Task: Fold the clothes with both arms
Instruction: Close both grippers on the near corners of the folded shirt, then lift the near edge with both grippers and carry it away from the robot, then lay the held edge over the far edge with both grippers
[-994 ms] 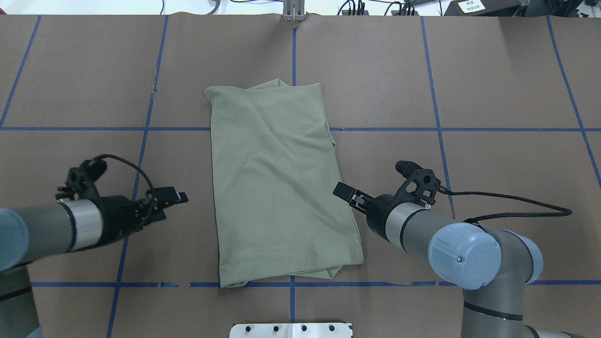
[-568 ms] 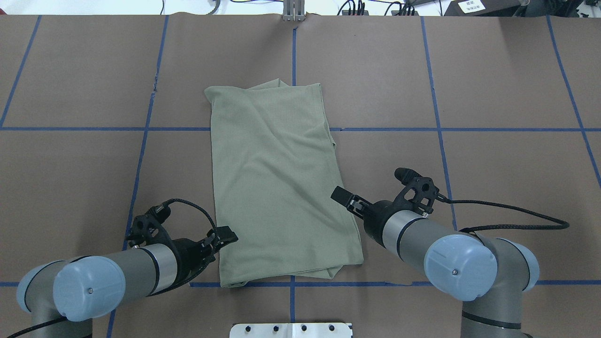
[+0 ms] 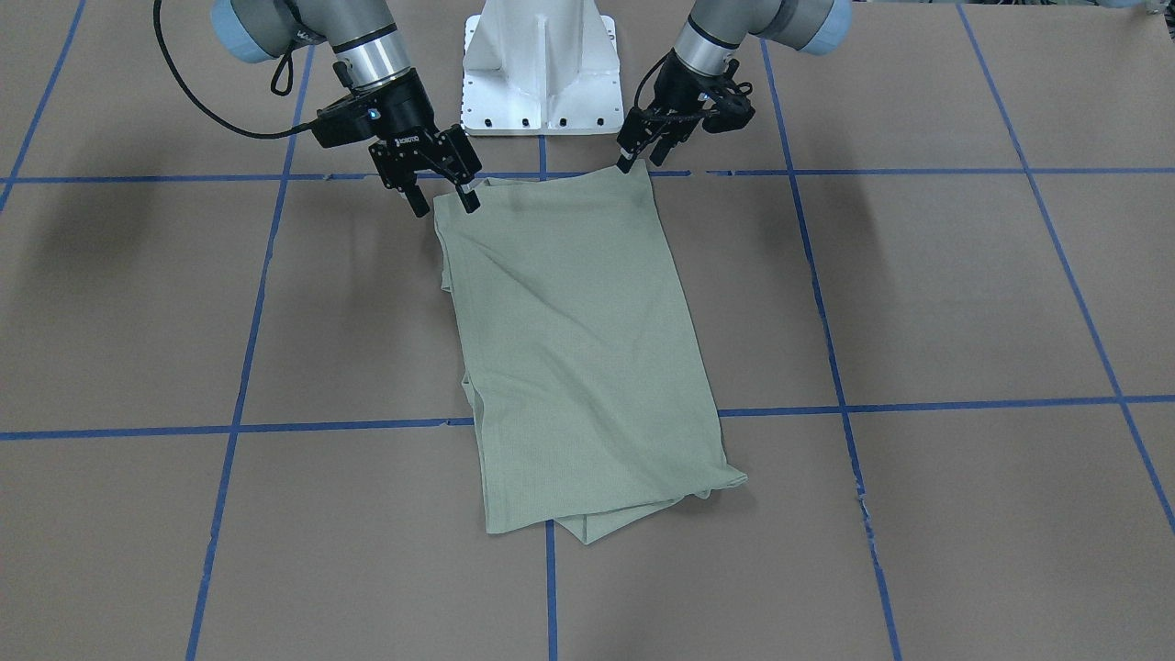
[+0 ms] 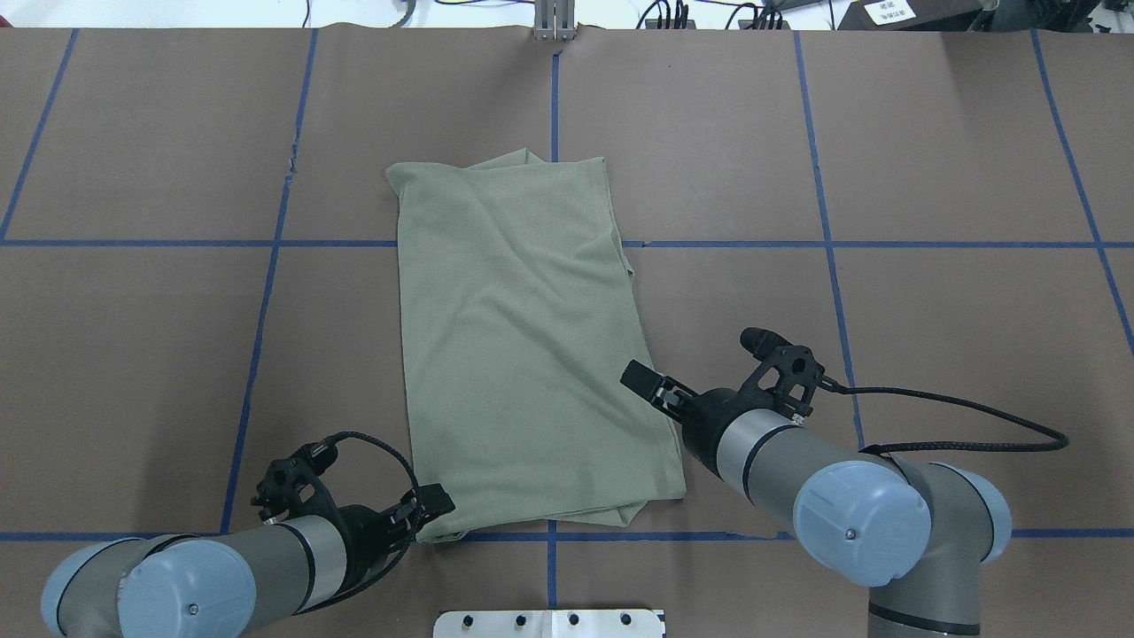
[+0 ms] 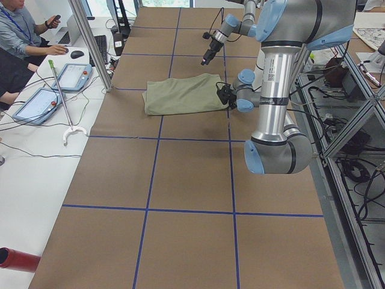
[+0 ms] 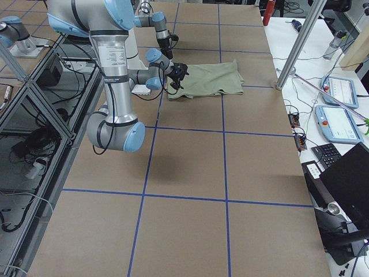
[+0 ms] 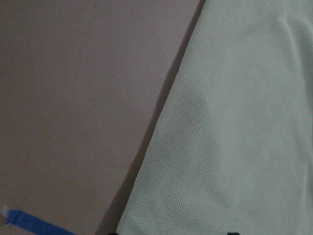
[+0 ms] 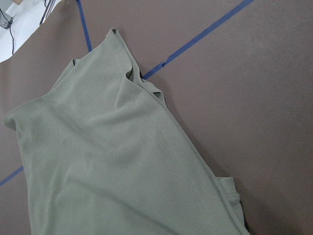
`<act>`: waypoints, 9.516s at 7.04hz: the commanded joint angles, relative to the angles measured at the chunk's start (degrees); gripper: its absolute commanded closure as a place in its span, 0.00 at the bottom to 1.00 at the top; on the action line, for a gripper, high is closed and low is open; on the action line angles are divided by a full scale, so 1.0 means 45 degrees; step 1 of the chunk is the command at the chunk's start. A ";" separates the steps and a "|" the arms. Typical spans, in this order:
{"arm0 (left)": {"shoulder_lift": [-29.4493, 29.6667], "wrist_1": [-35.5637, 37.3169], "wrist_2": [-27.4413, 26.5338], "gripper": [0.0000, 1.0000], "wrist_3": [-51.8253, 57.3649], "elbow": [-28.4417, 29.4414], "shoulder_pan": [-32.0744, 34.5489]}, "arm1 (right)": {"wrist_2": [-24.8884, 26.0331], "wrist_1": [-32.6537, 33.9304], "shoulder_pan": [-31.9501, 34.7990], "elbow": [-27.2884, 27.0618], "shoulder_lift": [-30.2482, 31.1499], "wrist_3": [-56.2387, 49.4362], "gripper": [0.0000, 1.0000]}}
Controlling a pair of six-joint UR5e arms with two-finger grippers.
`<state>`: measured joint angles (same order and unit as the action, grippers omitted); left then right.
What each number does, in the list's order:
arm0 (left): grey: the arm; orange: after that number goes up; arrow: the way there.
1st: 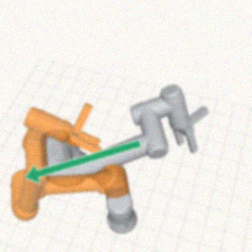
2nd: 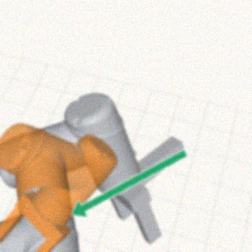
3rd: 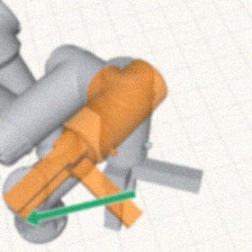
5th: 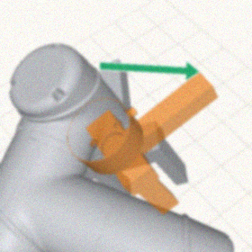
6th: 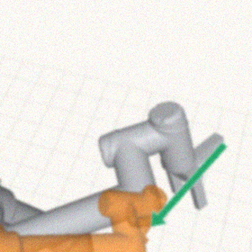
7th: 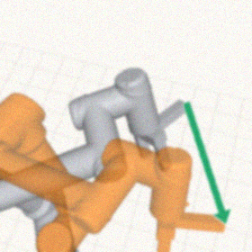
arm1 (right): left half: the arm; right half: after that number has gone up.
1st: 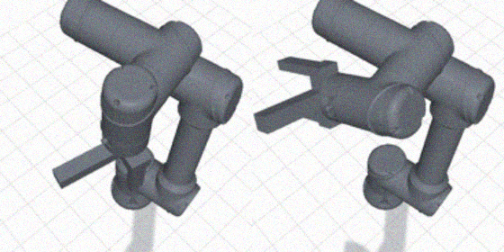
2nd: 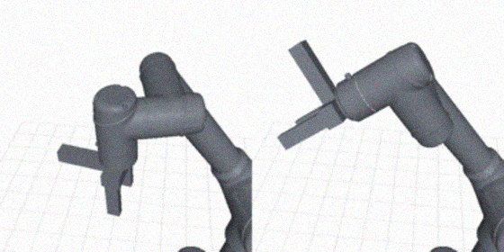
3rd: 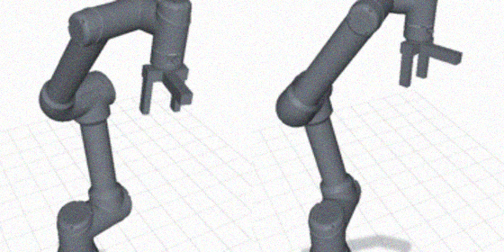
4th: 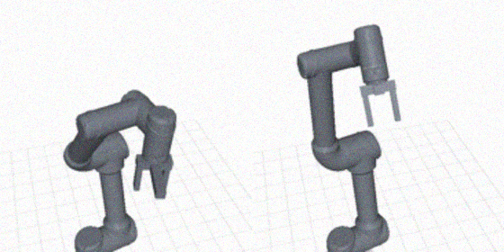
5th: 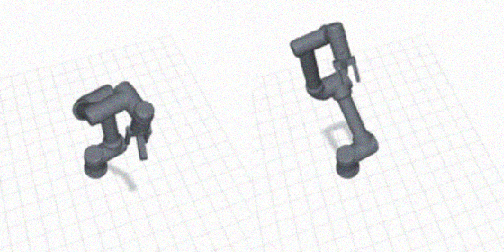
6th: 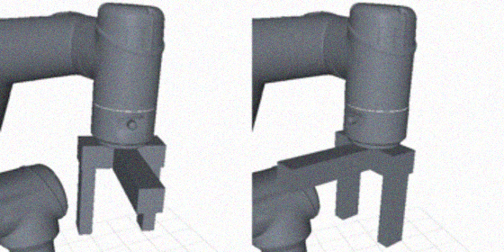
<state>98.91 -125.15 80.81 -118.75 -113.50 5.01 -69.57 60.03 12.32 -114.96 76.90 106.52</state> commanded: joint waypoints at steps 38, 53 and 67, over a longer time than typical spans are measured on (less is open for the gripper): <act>0.0908 0.5329 0.2530 1.00 0.1812 -0.5917 0.1324 | 0.0344 1.1154 -0.1964 -0.4288 -0.3665 0.3655 1.00; 0.3373 0.3201 0.2550 1.00 0.6702 0.2703 0.6113 | -0.1941 0.4062 0.3413 0.8106 -0.7910 0.0295 0.90; 0.3158 0.3201 0.4308 0.00 1.0257 0.2156 0.7168 | -0.2859 0.4434 0.3630 0.9571 -0.8925 -0.3324 0.40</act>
<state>113.15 -110.74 100.20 -72.60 -103.87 37.31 -82.91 80.08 28.83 -72.44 37.00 90.11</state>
